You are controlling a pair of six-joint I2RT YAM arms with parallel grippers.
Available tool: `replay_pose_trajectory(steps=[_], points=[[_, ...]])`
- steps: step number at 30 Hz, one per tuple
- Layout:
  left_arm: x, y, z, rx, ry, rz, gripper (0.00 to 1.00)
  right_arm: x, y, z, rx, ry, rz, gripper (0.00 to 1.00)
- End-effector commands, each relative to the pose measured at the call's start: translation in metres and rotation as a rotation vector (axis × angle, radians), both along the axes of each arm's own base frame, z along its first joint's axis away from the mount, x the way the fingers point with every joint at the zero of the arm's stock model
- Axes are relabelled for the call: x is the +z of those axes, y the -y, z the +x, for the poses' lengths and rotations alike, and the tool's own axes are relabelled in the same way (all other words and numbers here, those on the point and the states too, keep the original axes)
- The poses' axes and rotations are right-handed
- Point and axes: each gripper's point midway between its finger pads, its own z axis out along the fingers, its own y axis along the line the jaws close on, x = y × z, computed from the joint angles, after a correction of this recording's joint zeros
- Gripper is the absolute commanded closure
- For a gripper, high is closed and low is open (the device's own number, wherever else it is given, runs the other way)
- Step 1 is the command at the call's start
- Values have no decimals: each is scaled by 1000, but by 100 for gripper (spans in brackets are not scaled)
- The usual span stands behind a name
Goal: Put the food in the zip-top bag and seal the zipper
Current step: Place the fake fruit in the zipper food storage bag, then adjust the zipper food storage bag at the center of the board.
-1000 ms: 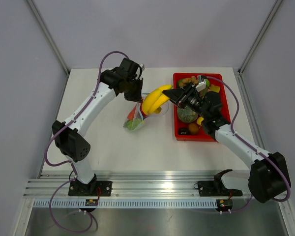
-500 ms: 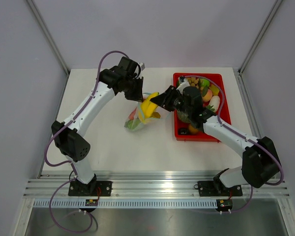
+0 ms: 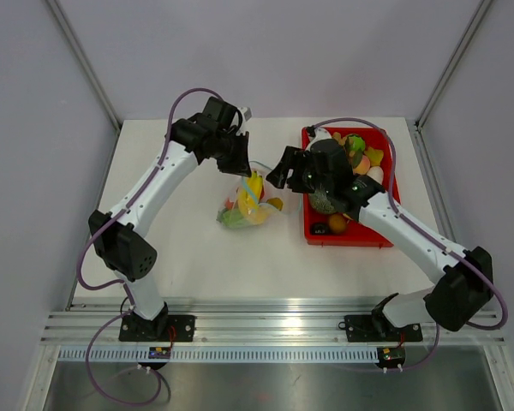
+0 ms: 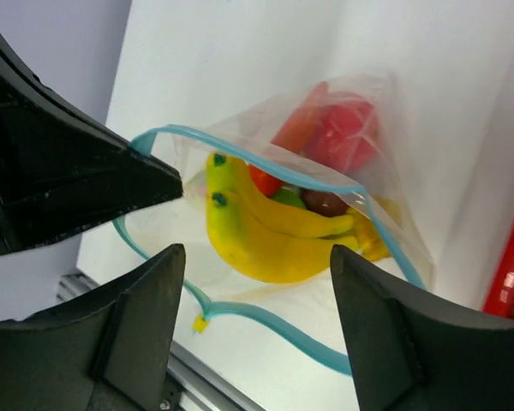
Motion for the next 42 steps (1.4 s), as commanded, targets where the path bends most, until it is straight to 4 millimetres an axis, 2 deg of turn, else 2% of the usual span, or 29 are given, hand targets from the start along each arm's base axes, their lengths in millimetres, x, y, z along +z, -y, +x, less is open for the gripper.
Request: replay_pose_trajectory(steps=[1, 3, 4, 6, 9, 13, 14, 16, 17, 19, 20, 21, 23, 24, 26, 27, 28, 30, 31, 33, 34, 36, 38, 39, 40, 41, 42], points=[[25, 6, 11, -5, 67, -72, 100, 22, 36, -5, -94, 71, -105, 27], [26, 5, 12, -4, 68, -74, 100, 14, 45, -7, -130, 48, -128, 33], [26, 5, 11, -2, 68, -74, 100, 3, 52, -9, -154, 17, -160, 36], [26, 4, 13, -3, 69, -74, 100, -12, 55, -12, -176, -35, -178, 36], [24, 3, 12, -2, 66, -71, 100, -37, 55, -18, -184, -117, -186, 31], [25, 1, 12, 1, 67, -69, 100, -66, 47, -29, -167, -215, -159, 32], [26, 1, 11, 1, 70, -71, 100, -72, 43, -30, -163, -239, -144, 41], [27, -1, 11, 5, 71, -70, 100, -81, 34, -32, -133, -256, -105, 51], [27, -2, 11, 6, 74, -65, 100, -85, 33, -31, -137, -265, -104, 68], [27, -7, 10, 14, 74, -60, 100, -74, 23, -29, -105, -253, -72, 90], [27, -9, 10, 16, 77, -56, 100, -68, 21, -25, -95, -236, -78, 97], [30, -10, 10, 18, 83, -57, 100, -44, 16, -18, -83, -193, -57, 100], [33, -20, 14, 55, 108, -17, 100, -17, 9, -10, -53, -127, -52, 100], [37, -23, 12, 58, 115, -8, 100, 17, 1, -3, -28, -71, -15, 100], [57, -21, 12, 47, 155, -37, 100, 37, -8, 2, 2, -32, -15, 100], [65, -20, 10, 40, 168, -53, 100, 56, -13, 6, 11, 1, 10, 100], [76, -18, 8, 32, 192, -75, 100, 53, -18, 10, 13, -10, 16, 100], [80, -13, 5, 14, 193, -106, 100, 46, -26, 14, 20, -24, 33, 100], [78, -9, 3, 8, 185, -117, 100, 28, -30, 20, 10, -62, 24, 100], [52, 0, -3, -24, 116, -115, 100, -5, -33, 24, -7, -124, -6, 100], [43, 5, -4, -35, 100, -115, 100, -33, -35, 28, -18, -180, -41, 100], [10, 8, -9, -42, 11, -88, 100, -59, -33, 25, -27, -249, -83, 100], [-2, 6, -10, -48, -14, -68, 100, -62, -32, 23, -38, -266, -74, 100], [1, 5, -10, -49, -6, -66, 100, -59, -31, 23, -46, -251, -63, 100], [6, 5, -9, -53, 13, -67, 100, -44, -29, 23, -50, -216, -47, 100], [14, 4, -7, -54, 35, -74, 100, -37, -25, 23, -56, -197, -51, 100], [31, 5, -6, -57, 70, -93, 100, -26, -20, 25, -73, -173, -62, 100]])
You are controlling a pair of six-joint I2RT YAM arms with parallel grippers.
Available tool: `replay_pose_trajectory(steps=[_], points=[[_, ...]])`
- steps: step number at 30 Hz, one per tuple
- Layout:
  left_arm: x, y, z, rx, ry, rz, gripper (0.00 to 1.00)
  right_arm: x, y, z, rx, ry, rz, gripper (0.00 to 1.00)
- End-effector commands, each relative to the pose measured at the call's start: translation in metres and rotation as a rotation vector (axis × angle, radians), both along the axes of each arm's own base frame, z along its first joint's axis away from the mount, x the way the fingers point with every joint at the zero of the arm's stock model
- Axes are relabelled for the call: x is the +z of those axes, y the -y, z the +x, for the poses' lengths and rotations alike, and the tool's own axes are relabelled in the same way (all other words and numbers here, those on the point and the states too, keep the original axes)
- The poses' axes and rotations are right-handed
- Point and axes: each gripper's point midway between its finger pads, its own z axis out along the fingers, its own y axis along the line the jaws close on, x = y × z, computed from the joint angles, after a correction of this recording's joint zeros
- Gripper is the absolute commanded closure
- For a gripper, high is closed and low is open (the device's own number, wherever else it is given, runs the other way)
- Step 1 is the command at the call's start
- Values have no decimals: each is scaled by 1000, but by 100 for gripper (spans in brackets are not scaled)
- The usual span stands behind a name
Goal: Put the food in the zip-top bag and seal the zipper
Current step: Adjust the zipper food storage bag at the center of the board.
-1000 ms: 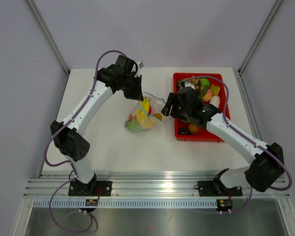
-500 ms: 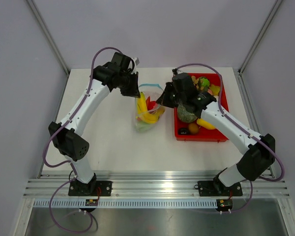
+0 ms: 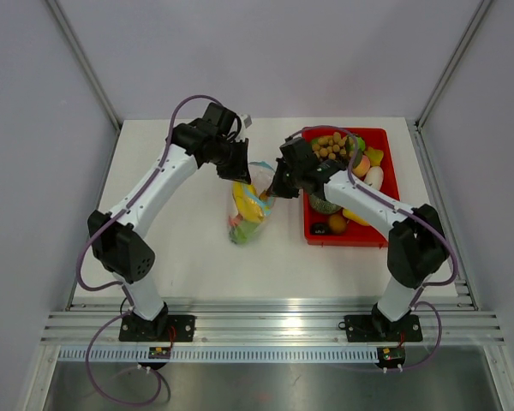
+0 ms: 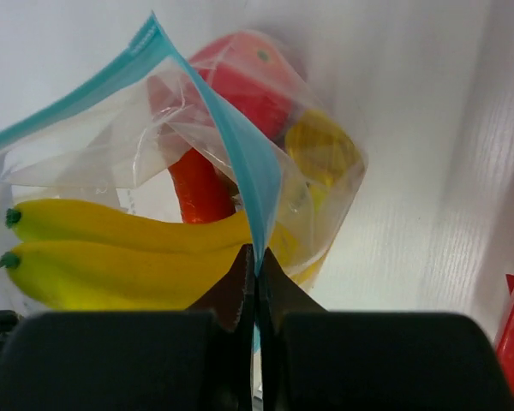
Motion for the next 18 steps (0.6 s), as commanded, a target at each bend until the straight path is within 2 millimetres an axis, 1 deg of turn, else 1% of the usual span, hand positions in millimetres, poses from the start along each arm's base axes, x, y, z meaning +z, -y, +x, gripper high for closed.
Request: replay_pose_trajectory(steps=[1, 3, 4, 5, 6, 7, 8, 9, 10, 12, 13, 15, 16, 17, 18], points=[[54, 6, 5, -35, 131, -96, 100, 79, 4, 3, -20, 172, 65, 100], [69, 3, 6, -31, 158, -108, 100, 95, 11, 3, -39, 217, 58, 100], [75, 0, 8, -24, 174, -113, 100, 109, 16, 1, -44, 251, 69, 100], [75, -3, 10, -15, 176, -110, 100, 114, 18, 0, -48, 268, 74, 100], [76, -7, 12, -4, 179, -110, 100, 112, 21, -1, -57, 271, 67, 100], [68, -9, 12, 4, 161, -103, 100, 112, 24, -2, -64, 275, 61, 100], [66, -10, 12, 10, 153, -107, 100, 105, 26, -2, -65, 263, 47, 100], [62, -9, 14, 14, 149, -115, 100, 90, 29, -3, -73, 238, 17, 100], [53, -7, 11, 11, 121, -120, 100, 71, 29, -3, -73, 200, -12, 100], [42, -3, 12, 6, 104, -135, 100, 37, 29, -10, -57, 118, -53, 100], [25, 0, 10, 10, 63, -126, 100, 18, 27, -11, -51, 70, -71, 100], [10, 5, 6, -7, 23, -108, 100, 6, 21, -17, -26, 30, -53, 100], [1, 7, 7, -12, 4, -88, 100, 10, 19, -18, -33, 39, -35, 100], [0, 9, 6, -19, 2, -84, 100, 18, 16, -16, -31, 67, -12, 100], [1, 11, 5, -27, 0, -84, 100, 23, 14, -18, -27, 78, 0, 100]])
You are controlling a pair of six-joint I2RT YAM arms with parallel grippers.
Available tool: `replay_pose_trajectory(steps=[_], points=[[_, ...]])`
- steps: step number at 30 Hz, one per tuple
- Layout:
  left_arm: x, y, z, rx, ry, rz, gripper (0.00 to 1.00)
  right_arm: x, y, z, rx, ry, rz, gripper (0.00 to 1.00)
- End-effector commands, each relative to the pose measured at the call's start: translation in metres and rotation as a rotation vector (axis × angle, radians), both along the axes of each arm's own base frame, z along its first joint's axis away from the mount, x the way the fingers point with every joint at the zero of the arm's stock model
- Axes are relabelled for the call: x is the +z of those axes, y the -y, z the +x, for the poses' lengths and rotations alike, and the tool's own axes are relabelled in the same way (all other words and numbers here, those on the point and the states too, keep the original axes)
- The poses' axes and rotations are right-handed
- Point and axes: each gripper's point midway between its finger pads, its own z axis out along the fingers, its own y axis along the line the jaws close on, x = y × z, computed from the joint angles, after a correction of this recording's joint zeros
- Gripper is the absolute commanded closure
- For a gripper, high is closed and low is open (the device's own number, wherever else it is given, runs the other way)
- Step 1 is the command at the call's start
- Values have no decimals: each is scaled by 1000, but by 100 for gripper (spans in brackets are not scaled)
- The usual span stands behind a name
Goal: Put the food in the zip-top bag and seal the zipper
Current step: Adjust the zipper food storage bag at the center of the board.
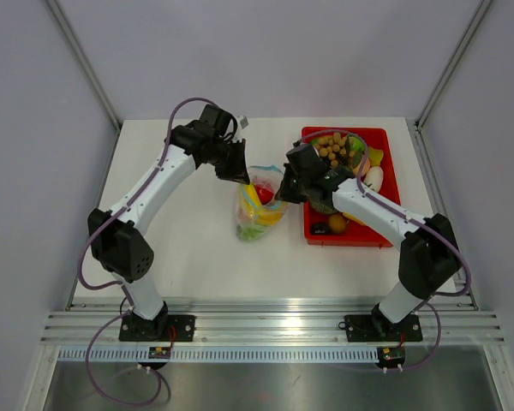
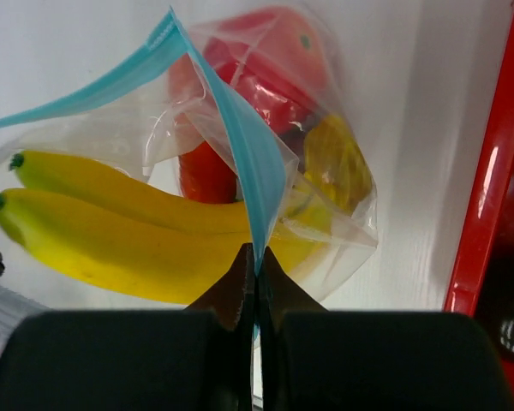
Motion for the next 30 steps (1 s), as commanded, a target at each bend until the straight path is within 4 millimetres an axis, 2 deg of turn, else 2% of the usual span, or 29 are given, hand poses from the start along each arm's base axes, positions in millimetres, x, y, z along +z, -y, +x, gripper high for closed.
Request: replay_pose_trajectory(steps=[1, 3, 5, 6, 9, 11, 12, 13, 15, 16, 18, 19, 21, 23, 24, 26, 27, 28, 29, 30], points=[[13, 19, -1, -51, 26, -63, 100, 23, -12, -8, 29, 48, 63, 100], [40, 25, 2, -69, 81, -107, 100, 41, -12, -7, 36, 88, 83, 100], [68, 31, -2, -106, 118, -164, 100, 71, -11, -9, 42, 159, 129, 100], [90, 34, -2, -122, 165, -203, 100, 82, -11, -10, 42, 182, 147, 100], [121, 45, -11, -176, 212, -287, 100, 122, -6, -14, 36, 269, 217, 100], [121, 50, -14, -198, 217, -296, 100, 130, -7, -14, 35, 293, 239, 98], [112, 56, -17, -212, 205, -283, 100, 130, -7, -14, 35, 294, 241, 95], [91, 58, -17, -216, 170, -252, 100, 125, -9, -12, 31, 281, 235, 94], [63, 66, -21, -236, 118, -225, 100, 110, -19, -15, 69, 222, 242, 94], [35, 69, -22, -243, 58, -194, 100, 105, -22, -15, 73, 204, 247, 92], [15, 71, -26, -260, 12, -169, 100, 96, -29, -17, 81, 171, 279, 86], [9, 71, -26, -263, 0, -157, 100, 94, -30, -18, 83, 167, 289, 76], [11, 68, -29, -272, 6, -151, 92, 90, -30, -18, 76, 157, 299, 73], [25, 64, -28, -273, 60, -147, 82, 87, -26, -18, 54, 154, 284, 73], [35, 64, -27, -279, 90, -149, 68, 88, -24, -17, 47, 156, 277, 74], [47, 59, -30, -281, 114, -142, 57, 88, -20, -17, 31, 155, 260, 74], [57, 58, -29, -278, 136, -142, 46, 88, -20, -17, 32, 159, 259, 73], [61, 56, -28, -274, 150, -133, 40, 93, -18, -18, 31, 171, 267, 72], [65, 53, -30, -272, 152, -128, 38, 91, -16, -19, 25, 171, 262, 72], [73, 49, -31, -265, 172, -132, 33, 99, -14, -20, 18, 191, 276, 72]])
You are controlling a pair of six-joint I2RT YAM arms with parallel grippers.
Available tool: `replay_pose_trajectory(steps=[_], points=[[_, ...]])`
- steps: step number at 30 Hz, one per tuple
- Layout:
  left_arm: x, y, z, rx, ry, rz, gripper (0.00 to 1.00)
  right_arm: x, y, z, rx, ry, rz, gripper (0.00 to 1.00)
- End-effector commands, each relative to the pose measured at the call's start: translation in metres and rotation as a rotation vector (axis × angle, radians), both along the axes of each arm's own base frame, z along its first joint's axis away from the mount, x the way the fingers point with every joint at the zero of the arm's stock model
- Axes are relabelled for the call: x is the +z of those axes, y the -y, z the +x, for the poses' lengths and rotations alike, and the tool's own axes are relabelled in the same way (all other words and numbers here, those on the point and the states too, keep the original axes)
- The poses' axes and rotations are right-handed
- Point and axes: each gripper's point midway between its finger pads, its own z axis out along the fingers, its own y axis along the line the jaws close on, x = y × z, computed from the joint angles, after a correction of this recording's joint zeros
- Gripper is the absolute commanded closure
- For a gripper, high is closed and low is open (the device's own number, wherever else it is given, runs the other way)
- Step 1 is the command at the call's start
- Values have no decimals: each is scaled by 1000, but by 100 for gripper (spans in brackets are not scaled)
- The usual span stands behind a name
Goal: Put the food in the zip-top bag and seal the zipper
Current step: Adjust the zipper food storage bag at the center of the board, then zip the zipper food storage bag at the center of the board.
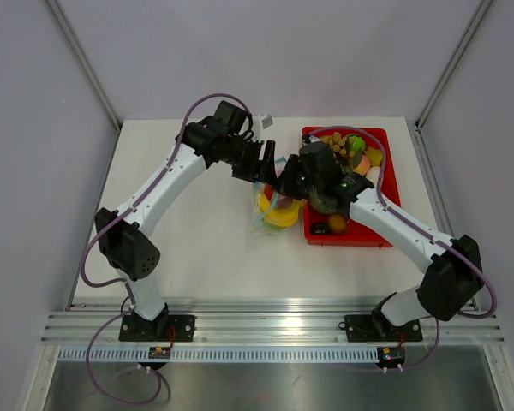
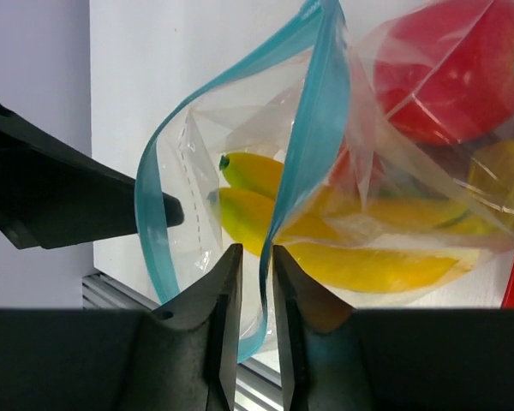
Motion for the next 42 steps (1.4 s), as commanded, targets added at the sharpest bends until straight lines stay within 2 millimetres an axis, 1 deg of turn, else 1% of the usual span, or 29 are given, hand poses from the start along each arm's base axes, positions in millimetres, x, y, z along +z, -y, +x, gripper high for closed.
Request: replay_pose_trajectory(steps=[1, 2, 3, 4, 5, 6, 7, 9, 10, 11, 12, 13, 14, 15, 16, 17, 18, 19, 20, 21, 23, 25, 26, 27, 31, 38, 40, 41, 42], points=[[57, -8, -8, -5, 146, -57, 31, 51, -4, -1, -12, 122, 107, 73], [62, -13, -7, 12, 157, -58, 30, 51, -1, -1, -26, 133, 108, 78], [71, -17, -10, 25, 177, -68, 30, 56, 2, -2, -32, 145, 115, 89], [71, -22, -12, 37, 184, -59, 31, 57, 3, -3, -31, 148, 116, 96], [70, -26, -13, 47, 191, -53, 35, 56, 7, 0, -54, 155, 102, 99], [69, -34, -18, 59, 219, -41, 47, 56, 8, -1, -53, 154, 94, 100], [61, -41, -22, 69, 214, -15, 52, 57, 8, -1, -52, 157, 93, 100], [53, -52, -25, 98, 251, 7, 55, 57, 4, -1, -38, 152, 97, 100], [35, -65, -31, 130, 268, 38, 55, 58, 3, 0, -35, 153, 100, 100], [30, -70, -35, 141, 285, 36, 54, 60, 2, 1, -35, 157, 103, 100], [20, -74, -42, 149, 285, 32, 51, 60, 1, 3, -35, 156, 103, 100], [37, -78, -49, 162, 360, -34, 44, 61, -4, 0, -9, 149, 117, 100], [10, -83, -58, 167, 324, -17, 28, 62, -5, 2, -8, 151, 121, 100], [9, -85, -62, 193, 326, -40, 21, 61, -7, 3, -4, 147, 120, 100], [24, -90, -67, 218, 389, -90, 12, 66, -9, 3, 2, 153, 129, 100], [5, -95, -71, 238, 368, -76, 8, 63, -11, 5, 5, 147, 125, 100], [3, -100, -71, 264, 385, -75, 8, 63, -12, 6, 7, 147, 125, 100], [4, -102, -70, 281, 411, -89, 9, 65, -13, 7, 11, 148, 129, 100], [-11, -105, -70, 297, 392, -69, 13, 62, -15, 8, 16, 143, 125, 100], [-16, -108, -65, 323, 396, -51, 15, 63, -16, 8, 17, 143, 126, 100], [-26, -105, -62, 324, 376, -44, 19, 61, -18, 9, 23, 137, 125, 100], [-25, -98, -55, 314, 403, -74, 21, 62, -18, 9, 25, 136, 130, 100], [-32, -94, -56, 285, 406, -78, 23, 61, -18, 9, 25, 133, 130, 100], [-25, -90, -50, 289, 449, -113, 25, 60, -18, 8, 25, 131, 126, 100], [-27, -89, -40, 310, 513, -143, 32, 58, -17, 7, 26, 124, 124, 100], [-25, -77, -37, 301, 489, -198, 44, 60, -20, 9, 22, 120, 146, 100], [-23, -70, -35, 294, 478, -221, 56, 59, -23, 9, 28, 113, 159, 100], [-23, -67, -34, 287, 468, -229, 59, 59, -24, 9, 28, 109, 163, 100], [-20, -64, -33, 279, 470, -243, 66, 59, -26, 9, 34, 108, 173, 100]])
